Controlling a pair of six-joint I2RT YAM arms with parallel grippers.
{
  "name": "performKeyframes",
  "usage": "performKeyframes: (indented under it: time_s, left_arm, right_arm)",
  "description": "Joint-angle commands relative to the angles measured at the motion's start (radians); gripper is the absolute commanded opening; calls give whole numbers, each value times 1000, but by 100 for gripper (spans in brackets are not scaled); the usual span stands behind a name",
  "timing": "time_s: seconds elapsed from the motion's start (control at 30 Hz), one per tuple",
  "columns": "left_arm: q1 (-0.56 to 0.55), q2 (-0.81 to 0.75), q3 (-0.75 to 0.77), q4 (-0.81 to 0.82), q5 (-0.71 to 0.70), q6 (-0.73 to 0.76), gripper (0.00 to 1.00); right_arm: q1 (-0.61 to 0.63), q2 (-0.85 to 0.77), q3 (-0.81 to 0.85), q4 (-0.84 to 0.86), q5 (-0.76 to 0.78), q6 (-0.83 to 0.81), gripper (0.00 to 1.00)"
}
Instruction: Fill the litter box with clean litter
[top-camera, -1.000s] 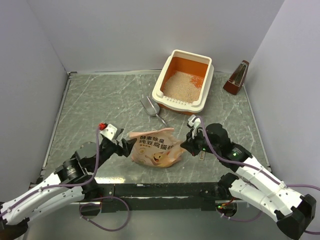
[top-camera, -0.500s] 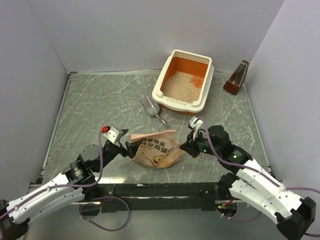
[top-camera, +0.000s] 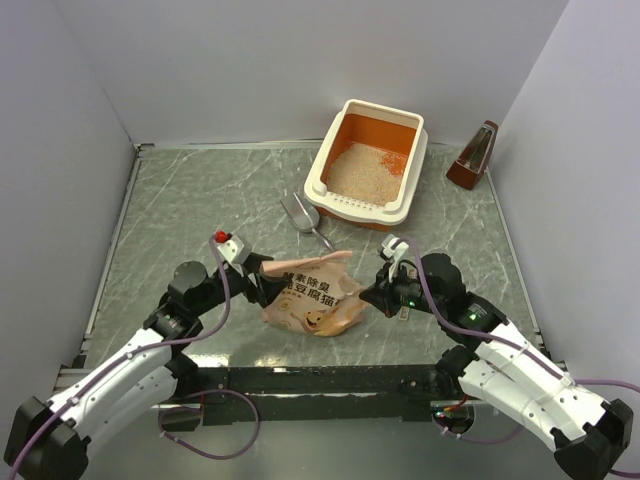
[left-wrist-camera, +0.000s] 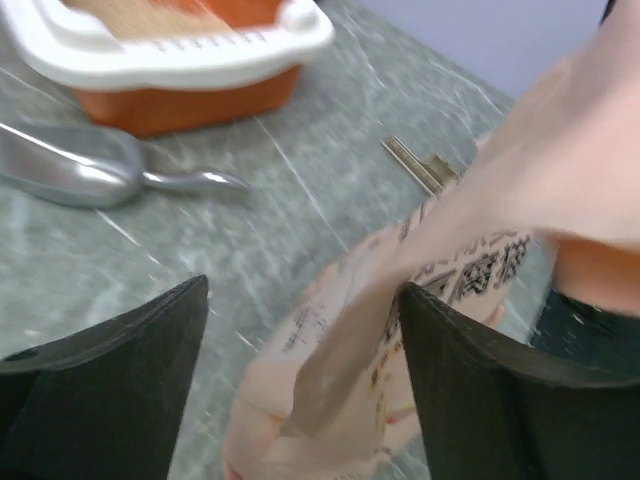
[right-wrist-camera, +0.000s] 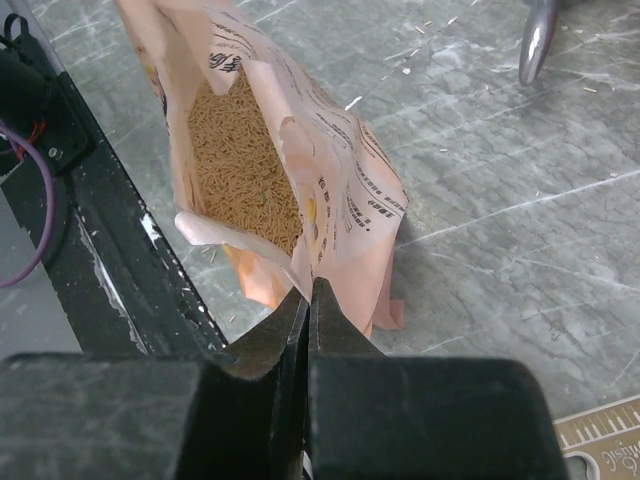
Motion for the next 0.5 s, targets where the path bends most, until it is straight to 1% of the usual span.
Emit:
performKeyframes:
  time_s: [0.0,0.03,0.13,0.23,0.27,0.3,0.37,0.47]
  left_arm:
    - [67,58,13,127,291,-84,78]
    - [73,64,18,127,328,-88,76]
    - [84,63,30,86,339,-82,69]
    - [95,44,27,97,352,-91,50]
    - [98,38,24,105,360,-108,33]
    - [99,32,22,110,363,-114,21]
    - [99,26,27,104,365,-124,1]
    - [101,0,12,127,328,-182,1]
  right_arm:
    - [-2,-24,-2,38,-19,19,0]
    - [-1,-21,-2,40,-19,19,0]
    - [-2,-18,2,40,-18,17,0]
    - [-2,-21,-5,43,-4,20,0]
    - [-2,-21,-8,43,-2,23,0]
    - [-2,-21,-9,43,4,25,0]
    - [-4,-19,-9,41,16,28,0]
    - [-5,-12,-8,54,22,34,0]
